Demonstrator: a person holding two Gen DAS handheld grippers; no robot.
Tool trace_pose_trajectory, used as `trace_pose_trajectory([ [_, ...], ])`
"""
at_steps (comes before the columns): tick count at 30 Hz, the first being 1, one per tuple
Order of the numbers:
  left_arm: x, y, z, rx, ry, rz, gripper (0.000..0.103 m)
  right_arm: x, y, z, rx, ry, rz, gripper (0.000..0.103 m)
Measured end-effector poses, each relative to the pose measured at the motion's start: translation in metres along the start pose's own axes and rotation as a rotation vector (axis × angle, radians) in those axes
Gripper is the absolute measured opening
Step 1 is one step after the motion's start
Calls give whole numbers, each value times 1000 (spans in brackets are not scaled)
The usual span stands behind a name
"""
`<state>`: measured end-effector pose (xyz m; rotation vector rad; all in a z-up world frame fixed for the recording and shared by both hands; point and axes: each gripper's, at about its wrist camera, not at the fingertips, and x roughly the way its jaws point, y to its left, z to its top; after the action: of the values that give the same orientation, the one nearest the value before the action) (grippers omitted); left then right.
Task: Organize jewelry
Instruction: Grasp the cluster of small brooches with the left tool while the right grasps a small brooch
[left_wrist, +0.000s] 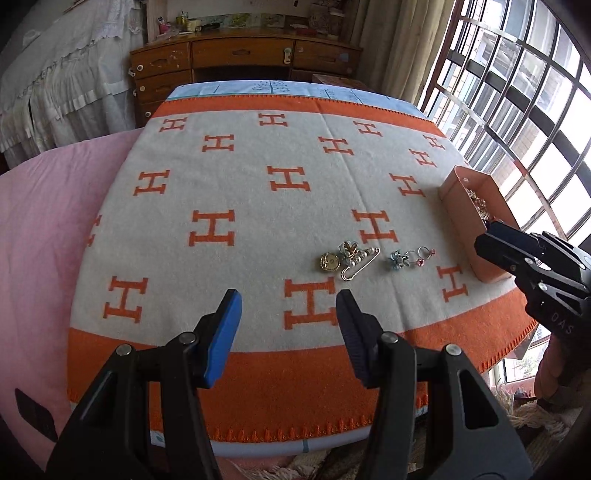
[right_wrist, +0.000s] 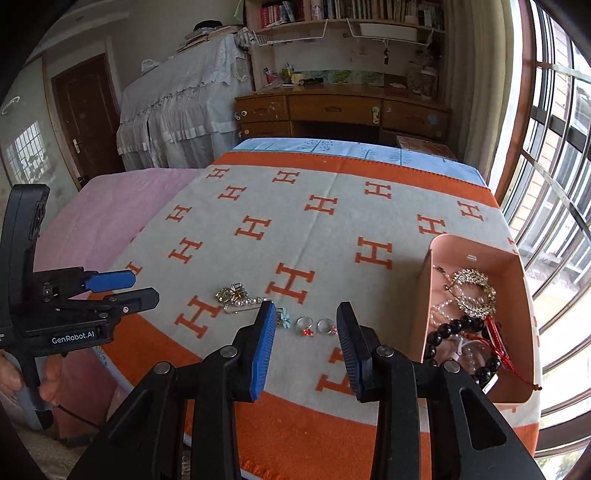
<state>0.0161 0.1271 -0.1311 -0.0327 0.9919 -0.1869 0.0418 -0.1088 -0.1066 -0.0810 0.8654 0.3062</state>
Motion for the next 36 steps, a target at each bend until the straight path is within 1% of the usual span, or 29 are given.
trace_pose_trajectory([
  [3,11,-6,3,9,14,-21,50,24,13,-3,-83,11,-19,35],
  [8,25,-14,6,33,22,-35,50,60,24,-15,-157,73,37,35],
  [13,39,-16,11,33,34,-53,50,79,25,-19,-206,69,52,34],
  [16,44,-19,15,47,27,-58,50,87,28,-18,-237,66,58,29],
  [19,48,-24,21,81,11,-68,50,98,30,-19,-256,87,73,24],
  [23,49,-34,28,162,-27,-65,50,109,30,-20,-279,94,66,22],
  [25,51,-38,32,195,-40,-75,50,113,28,-21,-287,101,72,18],
  [29,60,-43,37,248,-28,-116,50,113,19,-22,-262,94,91,18],
  [34,79,-43,39,303,-9,-128,50,109,5,-25,-215,88,93,18],
  [36,86,-42,40,311,-3,-139,47,107,4,-27,-213,83,88,18],
])
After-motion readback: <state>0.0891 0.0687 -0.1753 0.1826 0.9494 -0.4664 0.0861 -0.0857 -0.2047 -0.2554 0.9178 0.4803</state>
